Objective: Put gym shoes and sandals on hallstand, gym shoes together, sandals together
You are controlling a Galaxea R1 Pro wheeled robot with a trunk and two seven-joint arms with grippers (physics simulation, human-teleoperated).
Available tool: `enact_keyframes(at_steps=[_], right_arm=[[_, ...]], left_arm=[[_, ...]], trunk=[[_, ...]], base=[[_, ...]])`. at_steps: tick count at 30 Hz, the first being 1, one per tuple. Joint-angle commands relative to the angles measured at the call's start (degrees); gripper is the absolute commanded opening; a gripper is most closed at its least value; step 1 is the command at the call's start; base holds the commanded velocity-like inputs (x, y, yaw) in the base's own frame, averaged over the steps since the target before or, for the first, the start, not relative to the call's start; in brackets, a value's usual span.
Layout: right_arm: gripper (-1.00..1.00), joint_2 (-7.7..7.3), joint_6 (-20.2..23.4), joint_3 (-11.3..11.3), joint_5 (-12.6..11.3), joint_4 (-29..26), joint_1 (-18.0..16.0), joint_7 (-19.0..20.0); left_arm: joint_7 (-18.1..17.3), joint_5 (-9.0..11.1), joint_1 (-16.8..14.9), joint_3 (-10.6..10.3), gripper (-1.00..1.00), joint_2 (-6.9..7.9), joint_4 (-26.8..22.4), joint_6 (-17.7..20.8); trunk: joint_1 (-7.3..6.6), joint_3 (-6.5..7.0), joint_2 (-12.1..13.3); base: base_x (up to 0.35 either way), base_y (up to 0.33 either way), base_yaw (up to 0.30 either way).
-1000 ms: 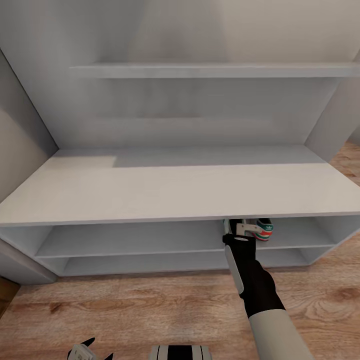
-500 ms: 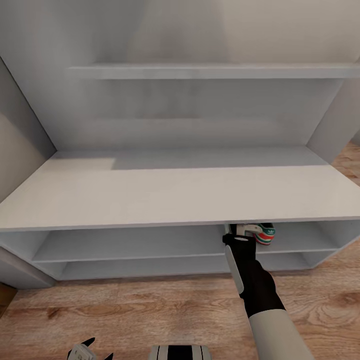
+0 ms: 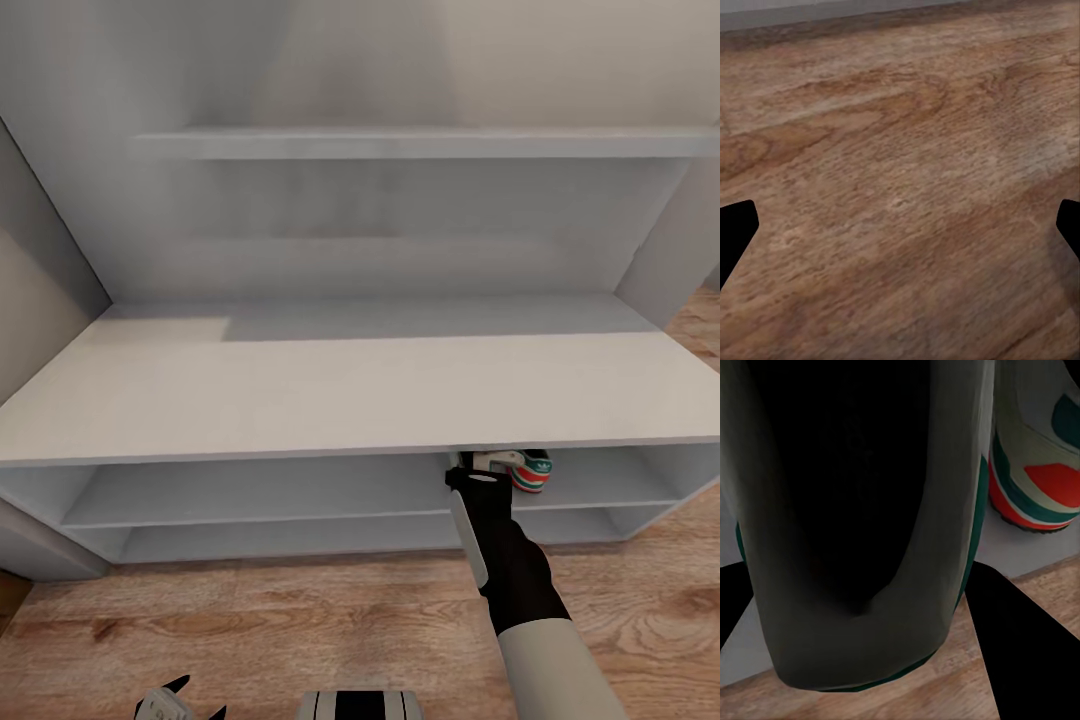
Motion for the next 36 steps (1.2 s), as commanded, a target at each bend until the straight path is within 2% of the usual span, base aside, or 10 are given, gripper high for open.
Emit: enact_keyframes(at_steps=[1,36], right_arm=[[-1.0,0.0,0.3,0.05,-0.13,-0.04,-0.03,-0.35],[-1.0,0.0,0.3,0.01,-0.13,-0.13,-0.03,-0.35]], left_arm=[[-0.25,-0.46,-0.07,0.33,1.0,-0.05,-0.05,-0.26],[-0.32,-0.46,-0.07,0.33,1.0,-0.05,-0.3,-0.26]], trunk=[[-0.01,-0.04,-0.02],[-0.01,-0.04,-0.02]], base=[[0.004,0.0,0.0],[0.018,0.0,0.0]])
